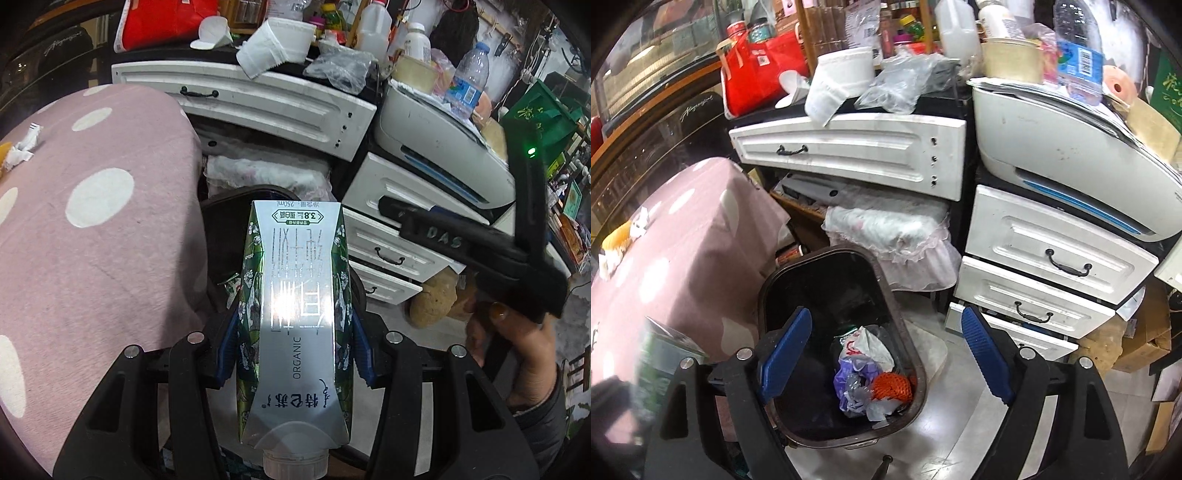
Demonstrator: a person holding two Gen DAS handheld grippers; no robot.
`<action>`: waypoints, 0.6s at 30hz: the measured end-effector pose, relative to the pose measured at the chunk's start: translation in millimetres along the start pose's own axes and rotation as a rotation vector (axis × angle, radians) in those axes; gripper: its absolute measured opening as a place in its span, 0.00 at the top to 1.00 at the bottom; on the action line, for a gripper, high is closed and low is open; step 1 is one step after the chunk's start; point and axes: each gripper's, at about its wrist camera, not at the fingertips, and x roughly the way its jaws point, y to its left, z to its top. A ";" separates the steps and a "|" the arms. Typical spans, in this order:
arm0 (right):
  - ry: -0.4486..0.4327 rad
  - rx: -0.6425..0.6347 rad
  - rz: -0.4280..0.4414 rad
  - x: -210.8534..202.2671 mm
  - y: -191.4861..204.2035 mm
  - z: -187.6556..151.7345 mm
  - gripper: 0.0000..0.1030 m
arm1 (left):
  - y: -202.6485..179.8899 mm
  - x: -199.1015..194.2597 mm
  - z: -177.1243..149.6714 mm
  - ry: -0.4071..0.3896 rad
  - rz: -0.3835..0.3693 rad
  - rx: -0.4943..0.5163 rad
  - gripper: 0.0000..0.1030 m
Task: Collect trash
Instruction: 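Lower the milk carton into the bin and open the left tool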
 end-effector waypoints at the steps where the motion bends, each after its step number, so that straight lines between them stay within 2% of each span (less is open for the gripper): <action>1: -0.001 0.005 0.000 -0.7 -2.2 0.3 0.20 | -1.4 5.3 0.0 0.008 0.002 0.005 0.51; 18: -0.013 0.031 0.002 -7.1 -14.7 0.8 0.21 | -17.0 81.8 4.5 0.122 0.067 0.081 0.50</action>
